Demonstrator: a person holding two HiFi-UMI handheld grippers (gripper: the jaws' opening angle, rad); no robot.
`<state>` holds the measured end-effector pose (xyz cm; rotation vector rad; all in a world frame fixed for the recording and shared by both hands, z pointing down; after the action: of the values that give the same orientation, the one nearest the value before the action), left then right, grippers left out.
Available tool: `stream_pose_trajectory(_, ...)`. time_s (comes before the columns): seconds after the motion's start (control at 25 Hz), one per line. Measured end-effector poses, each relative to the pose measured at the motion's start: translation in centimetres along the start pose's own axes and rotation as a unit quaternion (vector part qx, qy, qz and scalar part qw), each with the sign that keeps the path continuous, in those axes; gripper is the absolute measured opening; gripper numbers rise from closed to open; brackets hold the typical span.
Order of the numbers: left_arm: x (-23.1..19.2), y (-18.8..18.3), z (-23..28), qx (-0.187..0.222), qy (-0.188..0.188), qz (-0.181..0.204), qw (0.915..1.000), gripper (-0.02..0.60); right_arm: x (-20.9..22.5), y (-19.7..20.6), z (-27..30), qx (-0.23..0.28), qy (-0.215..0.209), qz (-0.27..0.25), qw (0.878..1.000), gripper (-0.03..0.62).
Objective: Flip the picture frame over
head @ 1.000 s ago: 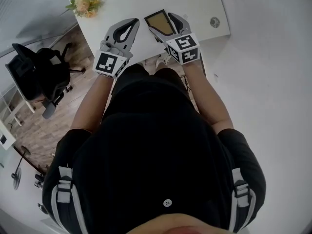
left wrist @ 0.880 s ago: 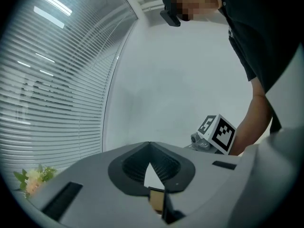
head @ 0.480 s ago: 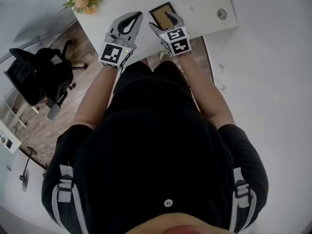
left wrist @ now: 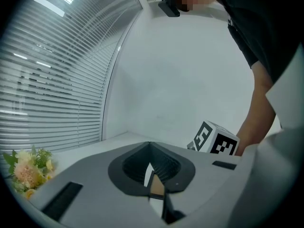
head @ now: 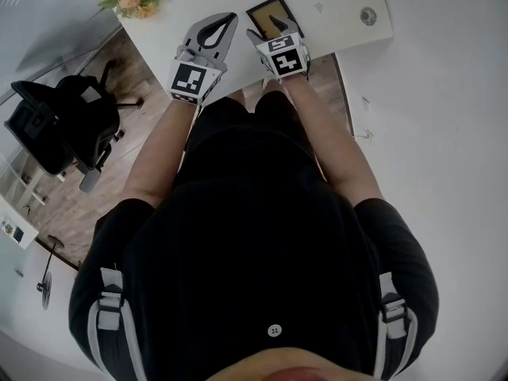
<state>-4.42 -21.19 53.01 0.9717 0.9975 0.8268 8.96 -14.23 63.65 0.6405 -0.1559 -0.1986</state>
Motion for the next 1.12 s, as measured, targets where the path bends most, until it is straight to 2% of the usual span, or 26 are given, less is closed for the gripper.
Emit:
stream_pose_trajectory(0.2,-0.1,1.0,-0.2,-0.015,-0.001,-0.006,0.9999,0.005,-0.5,0.0,1.3,-0.024,0.004,-0.007,1.000,0.273)
stream_pose_trajectory(0.36,-0.2,1.3,-0.3,-0.012,0.000,-0.010,0.9999,0.005,-0.7,0.5,2.3,-0.059,0.013,-0.012,0.998,0.253)
stream_pose_trajectory(0.68,-0.4,1.7,-0.5,-0.023,-0.003,-0.016,0.9996,0.005,-0.8,1.7,3.5,-0.108,0.038,-0.023,0.993,0.192)
stream_pose_trajectory(0.8,-0.4,1.7,-0.6,-0.017,-0.001,-0.018,0.9997,0.005,-0.8,1.6,3.6,-0.118,0.050,-0.031,0.991,0.145)
stream_pose_trajectory(1.12,-0.4,2.1,-1.3,-0.008,-0.002,-0.023,0.9997,0.005,-1.3,1.2,3.6,-0.127,0.060,-0.038,0.989,0.112)
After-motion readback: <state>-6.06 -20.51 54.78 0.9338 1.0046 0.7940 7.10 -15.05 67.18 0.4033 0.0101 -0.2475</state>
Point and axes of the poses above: the fingertips, and each gripper's own axes: z forward along the fingers, x to its right, y out of its underside, the point moved 8 cm from there along -z, backward along the fingers, and after that the axes turned 8 degrees about -z, right-handed, at the moved point
